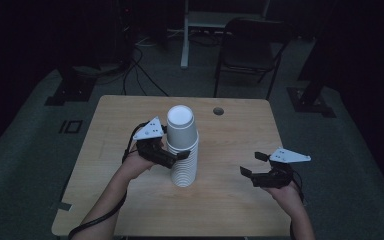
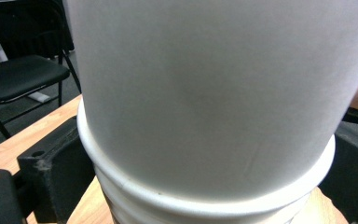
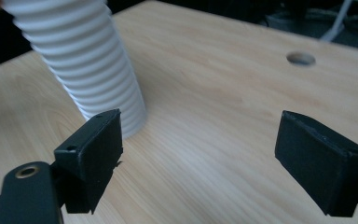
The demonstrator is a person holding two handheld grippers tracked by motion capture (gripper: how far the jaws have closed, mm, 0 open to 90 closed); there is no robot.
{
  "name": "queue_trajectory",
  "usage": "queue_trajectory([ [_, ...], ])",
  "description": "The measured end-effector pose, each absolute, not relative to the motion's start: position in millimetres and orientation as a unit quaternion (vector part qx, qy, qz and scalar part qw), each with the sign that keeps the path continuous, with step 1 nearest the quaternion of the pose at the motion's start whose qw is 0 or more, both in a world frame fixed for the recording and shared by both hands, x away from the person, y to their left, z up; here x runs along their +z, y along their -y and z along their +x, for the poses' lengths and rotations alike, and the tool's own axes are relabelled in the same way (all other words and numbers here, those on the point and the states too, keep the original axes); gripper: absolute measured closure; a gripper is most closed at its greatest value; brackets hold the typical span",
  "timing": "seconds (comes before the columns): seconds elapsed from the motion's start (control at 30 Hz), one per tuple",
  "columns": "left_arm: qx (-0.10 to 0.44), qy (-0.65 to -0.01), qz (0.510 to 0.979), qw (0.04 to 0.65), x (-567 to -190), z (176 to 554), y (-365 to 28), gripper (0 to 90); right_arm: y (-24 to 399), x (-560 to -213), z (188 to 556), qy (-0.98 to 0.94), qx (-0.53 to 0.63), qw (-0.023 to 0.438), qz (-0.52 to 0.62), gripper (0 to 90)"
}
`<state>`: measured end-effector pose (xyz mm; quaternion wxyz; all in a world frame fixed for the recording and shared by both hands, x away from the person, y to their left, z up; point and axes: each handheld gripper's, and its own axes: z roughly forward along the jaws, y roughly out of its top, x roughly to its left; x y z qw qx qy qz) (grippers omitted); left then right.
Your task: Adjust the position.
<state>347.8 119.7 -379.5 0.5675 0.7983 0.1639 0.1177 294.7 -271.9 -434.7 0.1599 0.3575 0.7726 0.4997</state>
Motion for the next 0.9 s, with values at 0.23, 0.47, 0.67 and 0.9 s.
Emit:
queue_trajectory([
  [0.23,0.117,-0.164,0.798,0.568,-380,348,-120,4.1,260,-416,294,-0.768,0.532,0.149,0.325,14.5],
  [0.47,0.117,-0.164,0.797,0.569,-380,348,-120,4.1,248,-400,296,-0.768,0.547,0.144,0.301,14.5],
  [0.67,0.117,-0.163,0.798,0.569,-380,348,-120,4.1,231,-377,300,-0.767,0.562,0.149,0.271,14.5],
  [0.9,0.117,-0.163,0.798,0.569,-380,348,-120,4.2,211,-362,306,-0.771,0.571,0.145,0.243,14.5],
])
